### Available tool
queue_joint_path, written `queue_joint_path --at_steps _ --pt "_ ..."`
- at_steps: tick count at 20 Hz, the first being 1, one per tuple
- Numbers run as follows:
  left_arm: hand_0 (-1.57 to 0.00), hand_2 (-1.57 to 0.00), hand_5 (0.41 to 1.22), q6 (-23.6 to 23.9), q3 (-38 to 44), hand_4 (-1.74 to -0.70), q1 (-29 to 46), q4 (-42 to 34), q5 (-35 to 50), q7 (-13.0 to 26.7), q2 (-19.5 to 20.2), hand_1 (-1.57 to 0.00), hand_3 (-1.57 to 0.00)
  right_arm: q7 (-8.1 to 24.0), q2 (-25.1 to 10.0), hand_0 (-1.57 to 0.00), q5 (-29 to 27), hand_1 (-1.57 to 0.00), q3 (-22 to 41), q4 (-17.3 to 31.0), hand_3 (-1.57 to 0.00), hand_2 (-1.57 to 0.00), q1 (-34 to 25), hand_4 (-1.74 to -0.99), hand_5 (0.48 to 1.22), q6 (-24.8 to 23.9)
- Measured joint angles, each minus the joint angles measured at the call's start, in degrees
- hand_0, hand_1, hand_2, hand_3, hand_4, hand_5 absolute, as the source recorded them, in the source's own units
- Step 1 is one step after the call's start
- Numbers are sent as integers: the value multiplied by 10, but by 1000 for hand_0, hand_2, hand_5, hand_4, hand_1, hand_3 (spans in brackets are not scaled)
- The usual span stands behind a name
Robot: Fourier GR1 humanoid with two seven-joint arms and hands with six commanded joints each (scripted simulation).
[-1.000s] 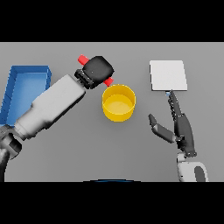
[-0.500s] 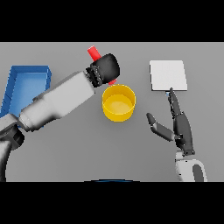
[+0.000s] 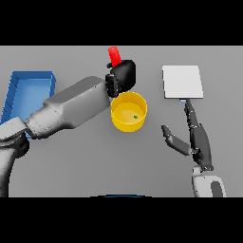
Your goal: Pick up the red beaker and tilt it to pour out 1 green nut into yellow bowl. Pick up the yellow bowl and place it on the metallic measuring scale.
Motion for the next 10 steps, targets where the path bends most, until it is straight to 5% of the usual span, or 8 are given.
queue_joint_path --at_steps 6,10 --pt "-1571 -1571 1221 15 3 -1727 -119 36 -27 -48 17 -1571 -1571 10 8 1 15 1 7 -3 1 1 -13 -1133 557 -11" --pt "-1571 -1571 1221 37 79 -1722 -183 107 7 -31 49 -1571 -1571 -1 5 1 5 1 4 5 1 1 -12 -1117 554 -3"
